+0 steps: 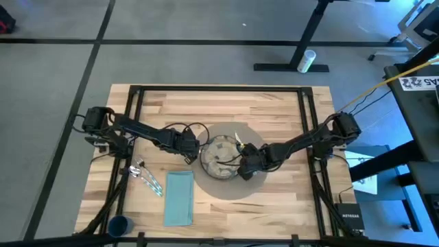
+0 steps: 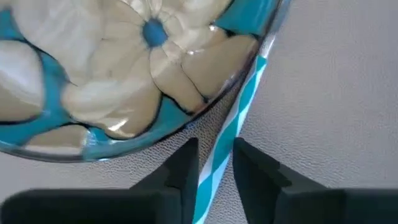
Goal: Set table place
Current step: Put the blue patterned table knife on the brown tablemat to the right of the white patterned plate
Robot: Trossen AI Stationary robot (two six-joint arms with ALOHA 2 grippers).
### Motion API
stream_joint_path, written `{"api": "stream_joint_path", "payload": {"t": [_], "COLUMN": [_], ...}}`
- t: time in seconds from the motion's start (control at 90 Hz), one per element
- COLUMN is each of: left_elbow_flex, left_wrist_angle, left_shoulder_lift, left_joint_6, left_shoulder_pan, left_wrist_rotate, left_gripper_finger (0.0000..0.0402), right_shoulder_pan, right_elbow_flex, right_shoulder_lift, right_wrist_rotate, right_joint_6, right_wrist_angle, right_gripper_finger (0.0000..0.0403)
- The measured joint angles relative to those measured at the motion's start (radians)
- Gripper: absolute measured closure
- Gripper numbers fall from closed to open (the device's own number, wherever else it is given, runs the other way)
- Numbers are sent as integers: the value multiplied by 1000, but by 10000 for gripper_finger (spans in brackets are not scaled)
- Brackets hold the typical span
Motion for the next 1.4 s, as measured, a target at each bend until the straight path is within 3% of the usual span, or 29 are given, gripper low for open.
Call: {"api": "stream_joint_path", "payload": {"t": [0.222,0.433,0.833,1.189,1.4], "left_elbow_flex": [0,0,0,0,0], "left_wrist_angle": [0,0,-4,-3,-3], "left_shoulder_lift": [0,0,0,0,0], "left_joint_6": [0,0,0,-4,-4], "left_shoulder_pan": [0,0,0,0,0], "left_wrist_rotate": [-1,0,0,0,0], "left_gripper_finger": [402,402,402,402,402], "right_shoulder_pan": [0,1,4,13,14], "right_elbow_flex": [0,0,-2,-1,23], "right_shoulder_lift": [0,-2,-7,-7,-7], "right_wrist_rotate": [1,46,66,-3,-20], "right_joint_6": [2,57,81,10,-54], "right_wrist_angle": [-18,-38,-16,21,25], "right_gripper_finger": [395,402,403,401,358]}}
